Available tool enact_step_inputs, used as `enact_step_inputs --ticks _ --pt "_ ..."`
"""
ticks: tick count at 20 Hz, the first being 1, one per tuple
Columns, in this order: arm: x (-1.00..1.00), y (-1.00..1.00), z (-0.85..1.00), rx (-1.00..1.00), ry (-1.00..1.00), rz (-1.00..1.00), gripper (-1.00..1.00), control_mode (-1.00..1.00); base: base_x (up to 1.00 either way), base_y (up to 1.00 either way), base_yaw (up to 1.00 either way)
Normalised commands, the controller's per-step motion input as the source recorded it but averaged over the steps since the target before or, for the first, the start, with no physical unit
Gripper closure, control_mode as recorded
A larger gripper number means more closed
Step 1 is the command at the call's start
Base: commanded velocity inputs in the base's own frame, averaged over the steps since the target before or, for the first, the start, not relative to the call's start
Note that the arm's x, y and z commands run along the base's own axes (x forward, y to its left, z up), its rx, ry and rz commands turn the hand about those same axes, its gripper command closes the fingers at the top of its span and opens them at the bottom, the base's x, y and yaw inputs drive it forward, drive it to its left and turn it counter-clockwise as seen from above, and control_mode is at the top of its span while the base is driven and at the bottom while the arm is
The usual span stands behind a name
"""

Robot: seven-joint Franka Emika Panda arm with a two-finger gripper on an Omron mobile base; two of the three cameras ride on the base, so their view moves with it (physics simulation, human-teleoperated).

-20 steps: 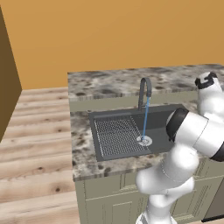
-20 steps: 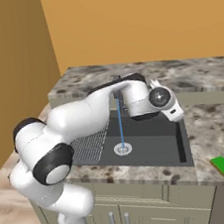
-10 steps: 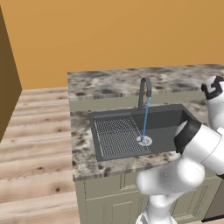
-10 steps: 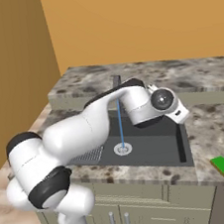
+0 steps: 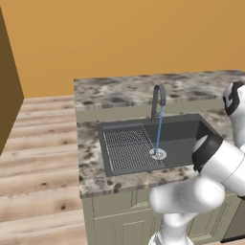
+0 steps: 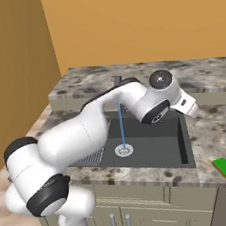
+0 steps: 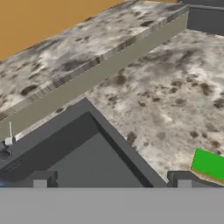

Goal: Soak the sponge with water for a few seconds and then drop it inside the sink.

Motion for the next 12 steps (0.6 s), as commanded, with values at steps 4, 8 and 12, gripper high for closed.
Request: enact_step_inputs --ticks 4,8,12 --pt "-0.36 -0.04 0.14 -0.13 0.32 0.05 -1.0 -1.0 0.0 0.0 0.0" --pt "-0.34 -0.04 0.0 -0.08 0.36 0.07 -1.0 -1.0 0.0 0.0 0.0" --pt "-0.14 -0.07 -0.02 -0.06 0.4 0.1 -1.0 -1.0 0.0 0.0 0.0"
